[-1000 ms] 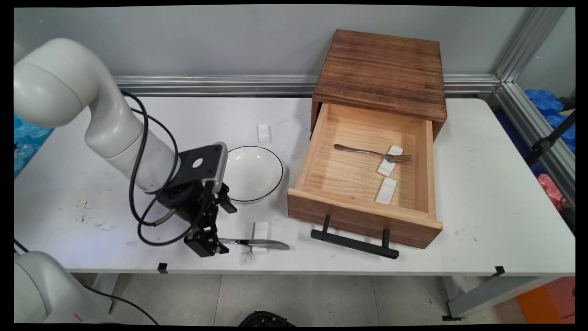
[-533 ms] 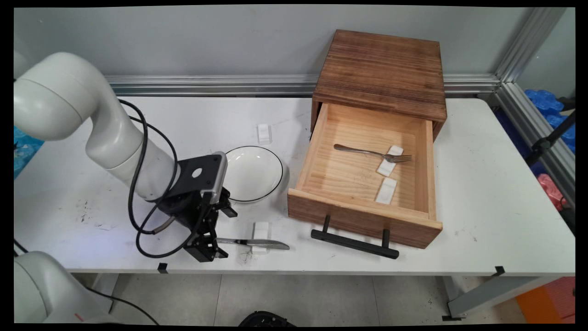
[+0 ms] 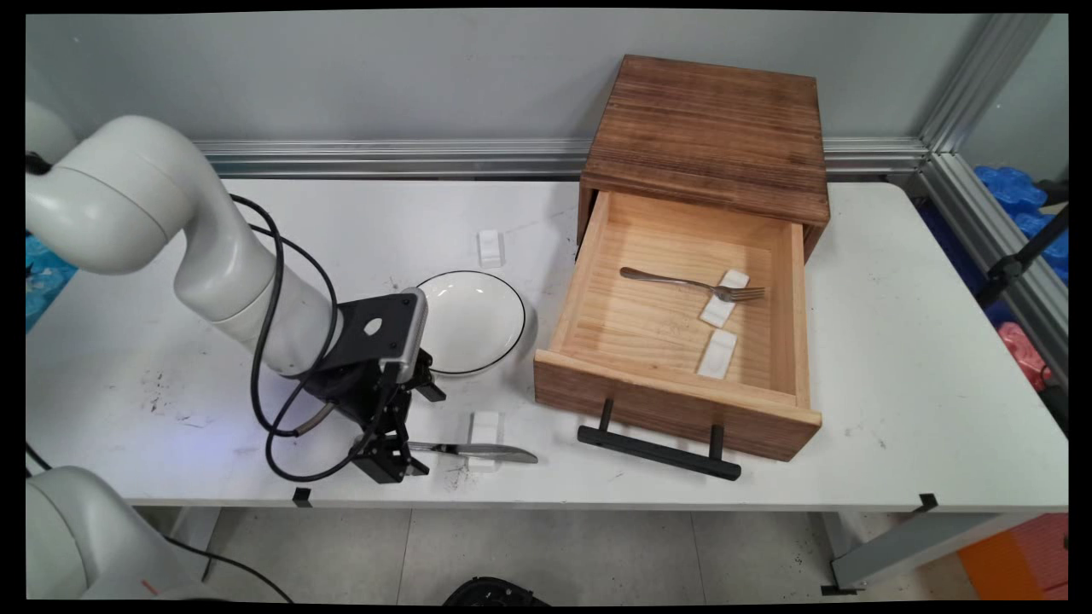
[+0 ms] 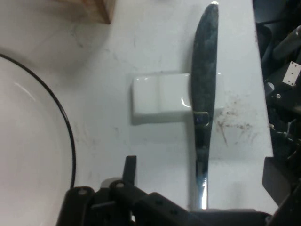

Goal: Pick up the knife from the right of the white plate

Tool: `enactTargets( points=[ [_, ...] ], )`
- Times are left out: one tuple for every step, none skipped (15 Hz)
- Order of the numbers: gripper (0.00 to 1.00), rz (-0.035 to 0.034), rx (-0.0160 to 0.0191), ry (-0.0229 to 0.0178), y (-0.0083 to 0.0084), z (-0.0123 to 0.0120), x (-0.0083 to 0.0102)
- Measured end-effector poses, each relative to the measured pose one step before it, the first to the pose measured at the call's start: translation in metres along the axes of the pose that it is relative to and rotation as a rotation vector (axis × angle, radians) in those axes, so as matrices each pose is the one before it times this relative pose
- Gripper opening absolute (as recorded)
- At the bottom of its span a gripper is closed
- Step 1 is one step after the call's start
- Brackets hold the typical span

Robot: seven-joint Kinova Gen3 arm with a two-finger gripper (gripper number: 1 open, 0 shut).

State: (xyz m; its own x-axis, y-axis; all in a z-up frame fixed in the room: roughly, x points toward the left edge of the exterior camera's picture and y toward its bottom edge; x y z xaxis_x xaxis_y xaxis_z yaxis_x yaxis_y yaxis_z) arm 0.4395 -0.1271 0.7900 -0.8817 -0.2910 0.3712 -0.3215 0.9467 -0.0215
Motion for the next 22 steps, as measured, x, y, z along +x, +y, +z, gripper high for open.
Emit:
enactTargets(
  points=[
    [1.0,-0.00089,0.00239,0.00015,-0.00103,0.00171,-0.00021],
    [1.0,-0.00137,0.00178,0.00039,-0.00087,0.00164,-0.0001],
    [1.0,-0.001,0.00136,0.00057,-0.00064,0.00134,0.00007],
    [1.0,-0.00105,0.00082,-0.00007,-0.00041,0.00109,-0.00003],
    [1.0,-0.00097,0.00085,-0.00013,-0.00049,0.00148,0.00004],
    [1.0,-0.00075,0.00054,0.00015,-0.00029,0.00101,0.00007],
    [1.0,-0.00093,0.00074,0.00014,-0.00036,0.00132,0.00004],
    [1.0,0.00021,0.00096,0.00043,-0.00044,0.00125,0.00018],
    [1.0,0.00019,0.00103,0.00024,-0.00047,0.00118,0.00007],
    [1.0,0.00008,0.0007,-0.00015,-0.00033,0.00094,-0.00004],
    [1.0,0.00062,0.00025,0.00009,-0.00031,0.00106,-0.00007],
    [1.0,0.00056,-0.00014,-0.00038,-0.00014,0.0009,-0.0002],
    [1.0,0.00005,-0.00024,-0.00016,-0.00003,0.00074,-0.00025],
    [1.0,0.00007,-0.00024,-0.00048,-0.00001,0.0006,-0.00026],
    [1.0,-0.00021,0.00001,-0.00048,-0.00004,0.00059,-0.00032],
    [1.0,-0.00044,-0.00002,-0.00055,-0.00002,0.00049,-0.00031],
    [1.0,-0.00045,0.00019,-0.00064,-0.00002,0.00035,-0.00038],
    [1.0,-0.00022,0.00025,-0.00059,-0.00003,0.00031,-0.0004],
    [1.0,-0.00018,0.00019,-0.00048,-0.00008,0.00027,-0.0004],
    [1.0,0.00016,0.00018,-0.00055,-0.00004,0.00018,-0.00042],
    [1.0,0.00063,-0.00014,-0.00061,-0.00002,0.00018,-0.00046],
    [1.0,0.00052,-0.00052,-0.00006,0.00003,0.00009,-0.00032]
  ],
)
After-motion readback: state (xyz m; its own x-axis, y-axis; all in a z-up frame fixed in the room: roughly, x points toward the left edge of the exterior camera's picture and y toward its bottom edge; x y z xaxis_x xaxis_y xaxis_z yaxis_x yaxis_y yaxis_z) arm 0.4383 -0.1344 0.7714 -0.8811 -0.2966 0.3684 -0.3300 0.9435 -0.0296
